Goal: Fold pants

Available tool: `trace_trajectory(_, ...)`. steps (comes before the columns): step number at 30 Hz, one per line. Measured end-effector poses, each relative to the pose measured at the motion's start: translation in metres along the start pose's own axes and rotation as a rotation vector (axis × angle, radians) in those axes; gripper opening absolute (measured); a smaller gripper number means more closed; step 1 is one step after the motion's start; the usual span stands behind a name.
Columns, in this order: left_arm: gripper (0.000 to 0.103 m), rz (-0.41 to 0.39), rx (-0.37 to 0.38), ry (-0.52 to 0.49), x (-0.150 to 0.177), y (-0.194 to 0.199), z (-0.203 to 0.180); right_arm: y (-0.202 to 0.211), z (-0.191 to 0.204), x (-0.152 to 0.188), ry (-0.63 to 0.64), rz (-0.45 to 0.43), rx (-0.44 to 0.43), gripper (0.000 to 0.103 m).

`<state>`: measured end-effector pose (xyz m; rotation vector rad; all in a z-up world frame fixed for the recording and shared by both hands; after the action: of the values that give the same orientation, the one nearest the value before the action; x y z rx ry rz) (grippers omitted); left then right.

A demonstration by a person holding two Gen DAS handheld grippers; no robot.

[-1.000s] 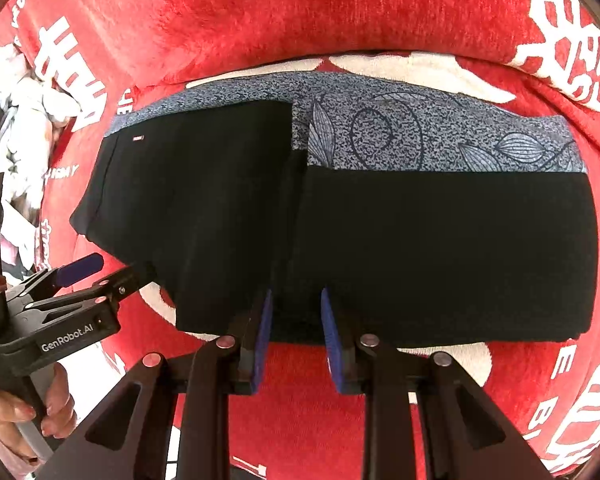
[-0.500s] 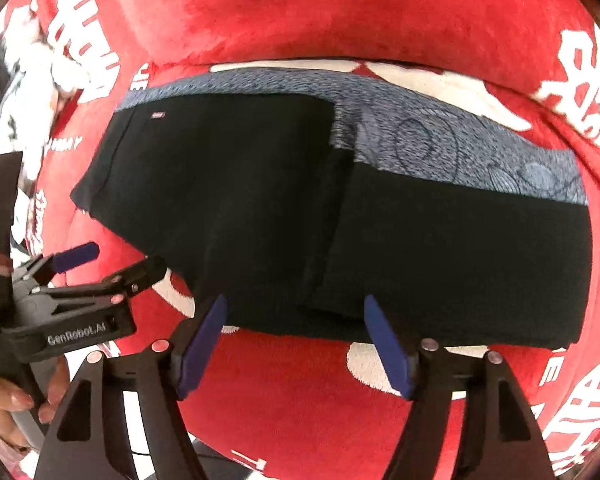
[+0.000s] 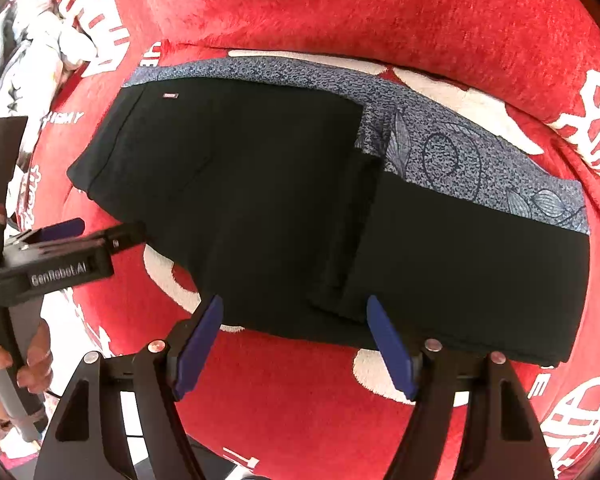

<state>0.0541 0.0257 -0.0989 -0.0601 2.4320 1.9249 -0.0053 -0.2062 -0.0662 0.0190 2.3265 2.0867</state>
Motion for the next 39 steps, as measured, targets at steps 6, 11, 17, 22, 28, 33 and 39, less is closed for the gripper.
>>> trace_trajectory(6,0.103,-0.013,-0.002,0.02,-0.01,-0.001,0.013,0.01,0.002,-0.007,-0.01,-0.042,-0.007,0.078)
trace_trajectory(11,0.103,-0.018,0.019,0.046,-0.014,0.0,0.028,0.011,0.007,-0.017,-0.017,-0.062,-0.029,0.078)
trace_trajectory(17,0.103,-0.024,0.042,0.06,-0.015,0.006,0.051,-0.005,0.008,-0.014,-0.053,-0.008,-0.056,0.078)
trace_trajectory(22,0.103,-0.029,0.04,0.072,-0.018,0.008,0.065,-0.008,0.008,-0.014,-0.048,-0.003,-0.049,0.078)
trace_trajectory(28,0.103,-0.034,0.056,0.075,-0.019,0.012,0.073,-0.011,0.009,-0.015,-0.04,0.003,-0.043,0.078)
trace_trajectory(33,0.103,-0.056,0.12,0.084,-0.024,0.02,0.089,-0.013,0.011,-0.016,-0.029,0.007,-0.042,0.078)
trace_trajectory(39,0.103,-0.138,0.334,0.25,-0.042,0.039,0.139,-0.016,0.009,-0.017,-0.064,0.011,-0.077,0.078)
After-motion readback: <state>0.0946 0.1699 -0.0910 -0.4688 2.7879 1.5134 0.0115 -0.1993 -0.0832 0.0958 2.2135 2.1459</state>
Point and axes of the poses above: each gripper's, at about its wrist camera, not at the fingertips, and y roughly against the way its jaws point, z to its left, x to its underside, the point moved 6 cm from there along -y, roughly the way its jaws point, and after that the axes turned 12 degrees about x, right-handed, at the moved point
